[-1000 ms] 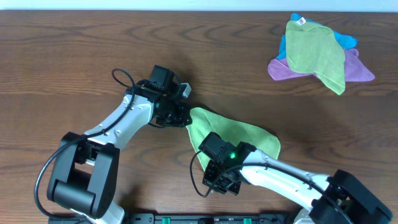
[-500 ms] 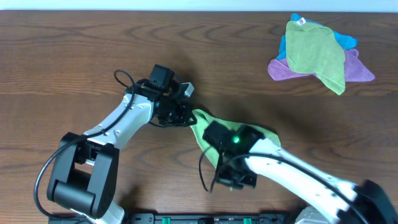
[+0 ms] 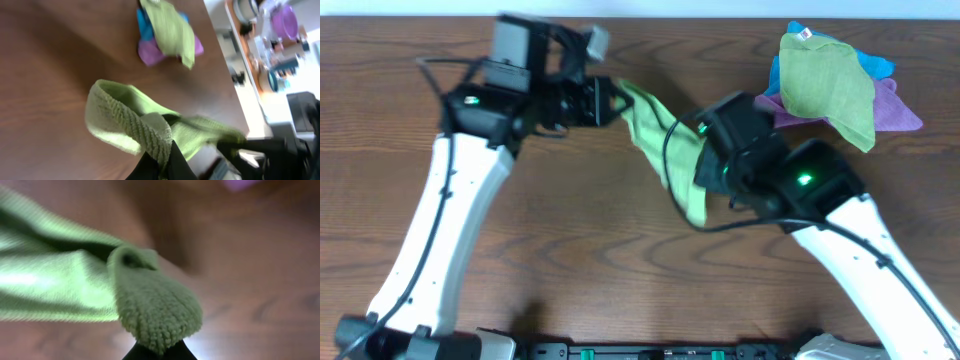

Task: Fold the cloth
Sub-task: 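Lift the cloth with both grippers and stretch it apart toward the back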

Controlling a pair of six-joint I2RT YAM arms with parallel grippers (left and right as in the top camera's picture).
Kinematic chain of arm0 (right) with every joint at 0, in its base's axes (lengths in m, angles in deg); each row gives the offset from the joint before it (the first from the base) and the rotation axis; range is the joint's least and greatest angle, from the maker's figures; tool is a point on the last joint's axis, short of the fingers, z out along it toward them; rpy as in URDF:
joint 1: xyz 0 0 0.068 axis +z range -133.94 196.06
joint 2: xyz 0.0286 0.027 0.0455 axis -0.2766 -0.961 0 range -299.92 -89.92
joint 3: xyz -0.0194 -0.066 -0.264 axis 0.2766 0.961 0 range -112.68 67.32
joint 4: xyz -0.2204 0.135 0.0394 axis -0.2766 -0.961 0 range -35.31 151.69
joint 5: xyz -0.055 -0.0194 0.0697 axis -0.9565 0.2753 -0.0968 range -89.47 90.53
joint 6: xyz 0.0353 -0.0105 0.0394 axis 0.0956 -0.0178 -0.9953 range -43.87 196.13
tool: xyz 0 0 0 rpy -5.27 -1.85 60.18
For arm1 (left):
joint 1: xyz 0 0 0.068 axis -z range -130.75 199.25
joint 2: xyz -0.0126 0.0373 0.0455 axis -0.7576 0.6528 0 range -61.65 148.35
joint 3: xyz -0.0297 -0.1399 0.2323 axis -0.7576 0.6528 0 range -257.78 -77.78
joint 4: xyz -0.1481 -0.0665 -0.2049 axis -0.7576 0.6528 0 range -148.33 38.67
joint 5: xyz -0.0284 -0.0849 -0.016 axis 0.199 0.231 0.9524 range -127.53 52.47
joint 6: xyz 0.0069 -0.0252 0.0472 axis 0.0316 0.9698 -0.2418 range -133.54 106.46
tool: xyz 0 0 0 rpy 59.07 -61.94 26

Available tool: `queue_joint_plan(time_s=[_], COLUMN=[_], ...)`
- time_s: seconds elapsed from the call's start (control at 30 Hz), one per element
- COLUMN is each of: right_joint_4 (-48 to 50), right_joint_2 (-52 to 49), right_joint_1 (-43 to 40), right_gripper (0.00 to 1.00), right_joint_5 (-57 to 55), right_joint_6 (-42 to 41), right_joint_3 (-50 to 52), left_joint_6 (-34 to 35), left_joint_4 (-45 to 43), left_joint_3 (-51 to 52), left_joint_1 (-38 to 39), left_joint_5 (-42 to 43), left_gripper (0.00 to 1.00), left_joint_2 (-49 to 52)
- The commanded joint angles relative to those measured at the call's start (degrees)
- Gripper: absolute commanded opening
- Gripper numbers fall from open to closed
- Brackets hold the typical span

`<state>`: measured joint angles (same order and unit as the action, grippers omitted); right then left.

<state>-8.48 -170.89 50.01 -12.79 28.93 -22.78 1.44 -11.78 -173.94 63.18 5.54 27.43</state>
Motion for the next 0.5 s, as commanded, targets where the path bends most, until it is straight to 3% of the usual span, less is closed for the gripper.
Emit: queue_joint_plan(time_s=[0.0,0.13,0.23,0.3,0.4,0.47], right_joint_4=[0.44,-5.33,-1.29,2.29,-4.13,-6.43], right_joint_2=[0.37,0.46,0.46,0.55,0.9,0.9], right_joint_1=[-2.86,-3.17,-3.98,-5.64,-5.73,-5.22], right_gripper=[0.01,0.01,0.01,0.01,0.01,0.01], right_joint_5=[-4.24,8.41,3.37,4.44,20.68,21.79], right_joint_6=[4.59,2.14,0.5,0.5,0.31,0.11], right_joint_3=[-3.23,-3.26,-3.26,-3.48,-3.8,-3.8], left_joint_6=[-1.77,-4.42,-5.6,-3.32,-4.13,-6.45], left_joint_4=[3.26,14.12,12.79,11.47,19.04,19.82], left_joint_3=[-3.08,-2.95,-2.95,-2.95,-2.95,-2.95], left_joint_1=[-1.99,-1.81,-2.23,-2.67,-2.19,-2.05], left_joint_5=[-3.56,-5.7,-8.66,-5.01,4.74,1.75], left_gripper=[0.06,0.06,0.06,0.06,0.06,0.06], left_joint_2=[-0.02,0.85,1.18,1.25,1.11,1.22])
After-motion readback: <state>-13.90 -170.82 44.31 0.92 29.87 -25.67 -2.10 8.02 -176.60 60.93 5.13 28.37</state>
